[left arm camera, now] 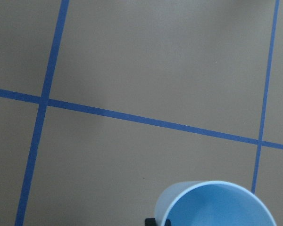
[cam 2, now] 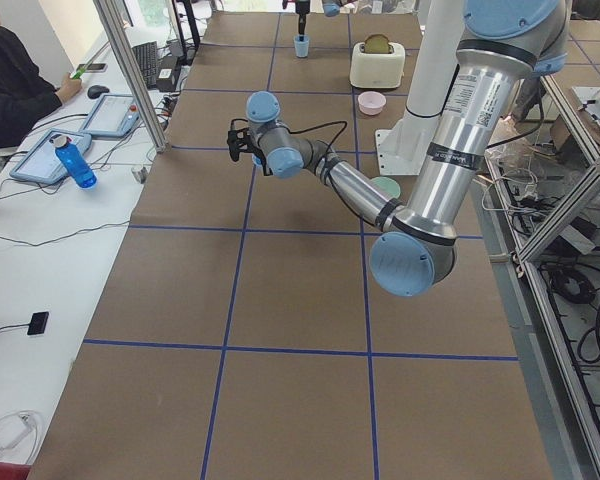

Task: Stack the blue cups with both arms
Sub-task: 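Carry the light-blue cup in the left gripper toward the table center, then lower the left gripper's cup at the table center while the right gripper lifts its cup, then release the cup and withdraw the left gripper while the right gripper carries its cup over, then lower the right gripper's cup into the cup at the table center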

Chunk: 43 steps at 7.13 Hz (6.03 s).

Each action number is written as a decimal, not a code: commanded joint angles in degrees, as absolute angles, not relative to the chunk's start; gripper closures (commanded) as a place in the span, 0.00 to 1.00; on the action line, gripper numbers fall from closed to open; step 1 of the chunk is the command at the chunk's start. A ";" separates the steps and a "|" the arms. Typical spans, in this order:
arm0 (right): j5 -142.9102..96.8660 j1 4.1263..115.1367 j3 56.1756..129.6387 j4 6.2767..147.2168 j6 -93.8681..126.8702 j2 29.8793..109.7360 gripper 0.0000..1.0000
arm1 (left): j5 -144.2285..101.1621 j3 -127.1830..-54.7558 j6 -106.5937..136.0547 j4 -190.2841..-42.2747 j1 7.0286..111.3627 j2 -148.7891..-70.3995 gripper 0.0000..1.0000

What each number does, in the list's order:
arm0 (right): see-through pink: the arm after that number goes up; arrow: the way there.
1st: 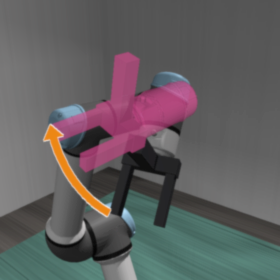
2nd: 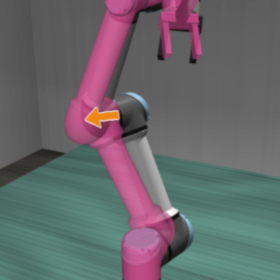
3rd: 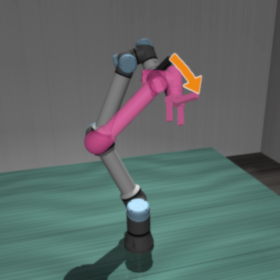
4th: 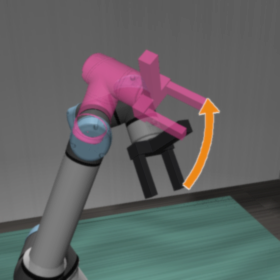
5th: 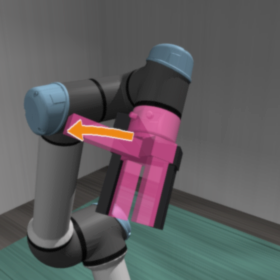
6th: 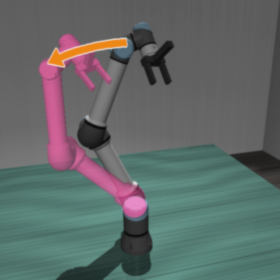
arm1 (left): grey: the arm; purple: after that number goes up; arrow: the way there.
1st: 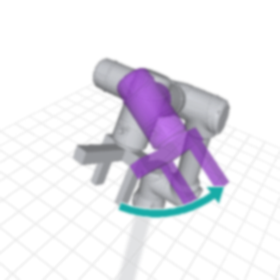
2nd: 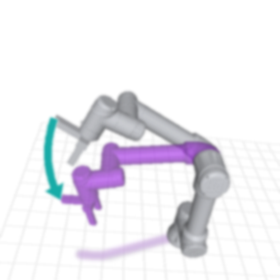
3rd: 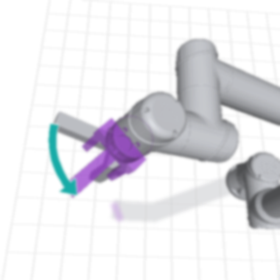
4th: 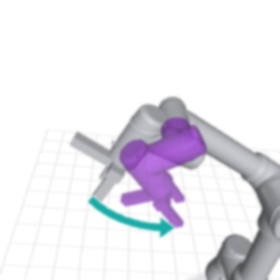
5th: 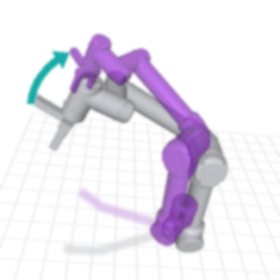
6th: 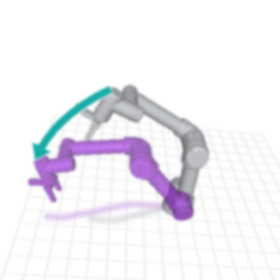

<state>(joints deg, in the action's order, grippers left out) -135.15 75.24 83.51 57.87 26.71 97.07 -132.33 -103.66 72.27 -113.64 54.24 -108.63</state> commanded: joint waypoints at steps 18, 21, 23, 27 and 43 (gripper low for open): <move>-135.36 69.79 87.36 77.52 43.86 64.16 1.00 | -103.10 -93.69 88.07 -101.60 26.02 -129.99 1.00; -134.48 69.17 87.27 77.43 43.86 64.16 1.00 | -103.01 -93.43 87.89 -101.69 25.75 -129.90 0.95; -134.38 68.73 87.10 77.26 43.86 64.16 1.00 | -103.01 -93.43 87.80 -101.86 25.75 -129.81 0.63; -134.91 66.55 88.15 77.43 50.48 61.80 1.00 | -109.46 -98.06 83.62 -106.00 30.45 -128.85 0.02; -108.99 30.85 102.92 100.72 80.07 45.00 1.00 | -132.71 -101.60 30.15 -105.91 76.11 -100.37 0.02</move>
<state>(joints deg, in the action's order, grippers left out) -109.34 31.35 102.85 100.30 80.06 44.97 -132.72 -101.67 30.15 -105.90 76.19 -100.40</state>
